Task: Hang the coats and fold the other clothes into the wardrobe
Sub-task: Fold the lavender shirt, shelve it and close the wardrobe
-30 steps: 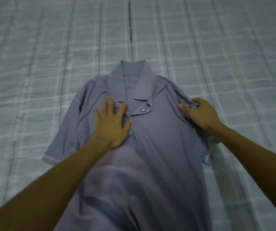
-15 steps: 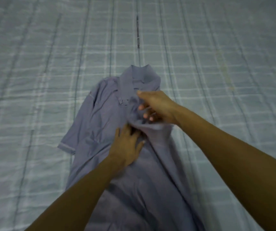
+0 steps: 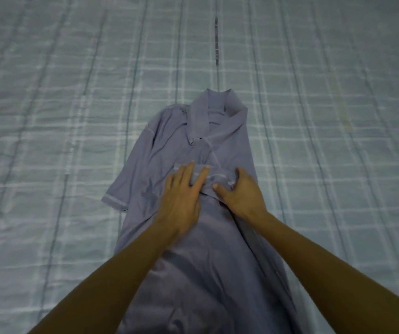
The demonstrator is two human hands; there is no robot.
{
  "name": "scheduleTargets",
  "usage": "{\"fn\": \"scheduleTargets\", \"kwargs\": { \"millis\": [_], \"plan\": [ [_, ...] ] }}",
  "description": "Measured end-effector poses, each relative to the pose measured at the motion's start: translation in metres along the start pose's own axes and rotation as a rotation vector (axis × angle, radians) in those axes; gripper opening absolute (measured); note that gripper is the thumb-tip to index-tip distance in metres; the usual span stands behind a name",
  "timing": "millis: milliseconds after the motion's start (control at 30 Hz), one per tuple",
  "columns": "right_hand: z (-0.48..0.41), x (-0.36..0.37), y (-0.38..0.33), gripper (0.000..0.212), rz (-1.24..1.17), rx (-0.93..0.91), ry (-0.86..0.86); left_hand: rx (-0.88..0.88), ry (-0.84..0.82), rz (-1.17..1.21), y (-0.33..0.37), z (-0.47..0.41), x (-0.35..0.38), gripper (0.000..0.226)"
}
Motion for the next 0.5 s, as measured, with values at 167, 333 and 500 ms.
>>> {"fn": "scheduleTargets", "kwargs": {
  "millis": [167,333,500],
  "plan": [
    [0.008,-0.012,-0.028,0.024,-0.171,-0.042,0.155,-0.056,-0.224,-0.153,0.002,-0.025,0.005,0.093],
    [0.045,-0.013,-0.062,0.036,-0.209,-0.217,-0.666,0.076,-0.083,-0.078,-0.026,-0.022,-0.008,0.043],
    [0.02,-0.006,-0.04,0.037,-0.217,-0.194,0.026,0.112,0.119,0.03,-0.056,-0.006,-0.038,0.03]
  ]
}}
Point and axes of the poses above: each hand's wrist, its own z-axis away from the middle knuckle, its own x-axis out of the palm, y = z × x, the point moved 2 cm from there along -z, towards the middle knuckle, and after that the axes turned 1 degree about z, right-handed, at the moved point
